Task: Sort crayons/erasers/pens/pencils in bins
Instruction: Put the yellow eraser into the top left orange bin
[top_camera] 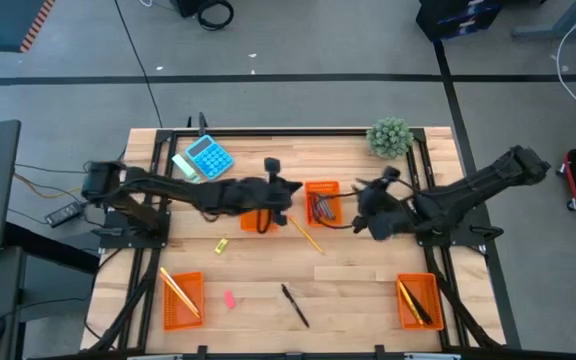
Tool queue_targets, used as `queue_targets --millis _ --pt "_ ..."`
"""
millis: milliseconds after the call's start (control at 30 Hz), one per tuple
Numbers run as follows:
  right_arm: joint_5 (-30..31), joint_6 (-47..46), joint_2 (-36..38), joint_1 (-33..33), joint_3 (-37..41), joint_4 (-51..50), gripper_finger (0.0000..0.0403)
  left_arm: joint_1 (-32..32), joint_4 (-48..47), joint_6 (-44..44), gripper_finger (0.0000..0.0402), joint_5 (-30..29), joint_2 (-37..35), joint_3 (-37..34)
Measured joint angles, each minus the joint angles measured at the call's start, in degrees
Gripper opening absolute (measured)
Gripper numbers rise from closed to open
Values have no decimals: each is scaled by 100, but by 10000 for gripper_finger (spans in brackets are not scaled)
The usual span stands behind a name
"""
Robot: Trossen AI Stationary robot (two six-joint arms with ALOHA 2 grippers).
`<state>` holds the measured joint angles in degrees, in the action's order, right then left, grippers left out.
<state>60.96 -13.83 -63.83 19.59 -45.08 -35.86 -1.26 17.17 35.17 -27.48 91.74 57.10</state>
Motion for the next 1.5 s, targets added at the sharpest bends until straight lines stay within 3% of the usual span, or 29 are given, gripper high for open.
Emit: queue_targets --millis 100,200,333,533,800,1033,1300,1500 --pt "-1403 904 -18 -591 0 972 105 -14 1380 21 17 85 -565 -941" --pt "-2139 1484 -63 -1147 0 1876 102 -26 1877 -362 16 127 -1281 -1508" --pt "-2607 1944 -185 -1786 -11 2822 102 -30 1633 -1053 10 336 -2162 -1946" --pt "-3858 1889 -770 -2303 2 3007 102 -61 1229 -1367 21 553 -2852 -2196" --pt "-3948 2579 -1661 -2337 -7 3800 102 -87 673 -2110 34 549 -2886 -2198" --pt "-3974 2408 -1580 -2214 -314 3895 102 -92 625 -2106 18 551 -2892 -2208" --pt "-4405 2309 -1738 -2126 -334 3861 102 -124 630 -1995 18 546 -2924 -2207" --pt "-4455 2494 -1904 -2129 -326 3712 102 -125 124 -2399 24 548 -2964 -2207"
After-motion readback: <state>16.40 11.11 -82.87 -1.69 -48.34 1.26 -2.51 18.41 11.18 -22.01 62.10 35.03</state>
